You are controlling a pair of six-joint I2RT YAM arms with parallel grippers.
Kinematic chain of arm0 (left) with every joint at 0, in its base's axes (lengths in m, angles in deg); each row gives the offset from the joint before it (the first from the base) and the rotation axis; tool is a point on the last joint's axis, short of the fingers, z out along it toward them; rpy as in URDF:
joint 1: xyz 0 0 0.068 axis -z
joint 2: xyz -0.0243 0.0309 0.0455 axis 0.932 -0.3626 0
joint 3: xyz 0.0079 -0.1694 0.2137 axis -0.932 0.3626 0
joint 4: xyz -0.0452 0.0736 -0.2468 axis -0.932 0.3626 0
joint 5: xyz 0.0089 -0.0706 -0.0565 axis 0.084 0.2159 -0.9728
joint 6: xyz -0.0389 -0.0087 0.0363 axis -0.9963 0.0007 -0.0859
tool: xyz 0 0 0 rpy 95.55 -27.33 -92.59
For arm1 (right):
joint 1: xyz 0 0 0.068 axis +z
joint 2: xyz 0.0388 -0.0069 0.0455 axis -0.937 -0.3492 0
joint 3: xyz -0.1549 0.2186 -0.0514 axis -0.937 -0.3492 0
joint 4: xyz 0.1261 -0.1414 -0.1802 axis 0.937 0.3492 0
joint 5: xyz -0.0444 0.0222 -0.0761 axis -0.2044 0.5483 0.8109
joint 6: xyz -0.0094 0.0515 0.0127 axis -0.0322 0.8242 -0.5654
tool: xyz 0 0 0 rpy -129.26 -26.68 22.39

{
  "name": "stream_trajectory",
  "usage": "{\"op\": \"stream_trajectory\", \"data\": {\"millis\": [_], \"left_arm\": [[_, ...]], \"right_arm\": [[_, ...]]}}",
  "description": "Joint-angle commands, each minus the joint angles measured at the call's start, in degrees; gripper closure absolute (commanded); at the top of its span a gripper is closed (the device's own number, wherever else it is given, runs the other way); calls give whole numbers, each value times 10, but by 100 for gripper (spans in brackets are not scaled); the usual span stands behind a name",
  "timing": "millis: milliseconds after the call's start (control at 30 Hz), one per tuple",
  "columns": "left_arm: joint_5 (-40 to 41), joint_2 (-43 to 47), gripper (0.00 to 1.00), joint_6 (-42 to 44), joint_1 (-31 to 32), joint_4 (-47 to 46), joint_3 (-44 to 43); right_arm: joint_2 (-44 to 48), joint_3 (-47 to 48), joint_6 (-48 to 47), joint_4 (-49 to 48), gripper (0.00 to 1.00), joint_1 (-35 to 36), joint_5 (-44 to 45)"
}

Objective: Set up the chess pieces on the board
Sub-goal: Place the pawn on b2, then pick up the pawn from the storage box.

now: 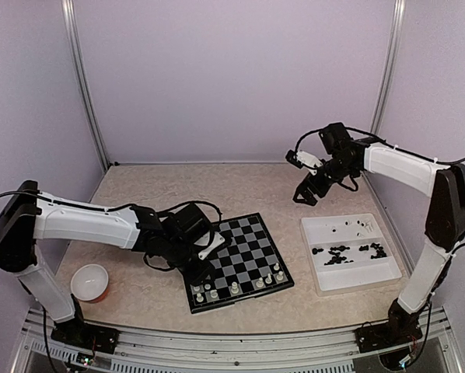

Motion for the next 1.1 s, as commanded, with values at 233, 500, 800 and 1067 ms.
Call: {"op": "stream_trajectory", "data": {"millis": [233,500,800,1067], "left_arm": [[0,78,1,21,-21,-21,-196],[57,60,1,57,-26,-183,-218],[325,59,1,-38,-23,-325,-187],[315,25,1,16,-25,-322,-182]], "right_arm": [[72,28,1,91,11,-212,-126],[61,-95,-66,74,50,-257,59],[-45,-111,-42,85,68,-261,78],[-87,-91,-34,125,64,-261,63]]}}
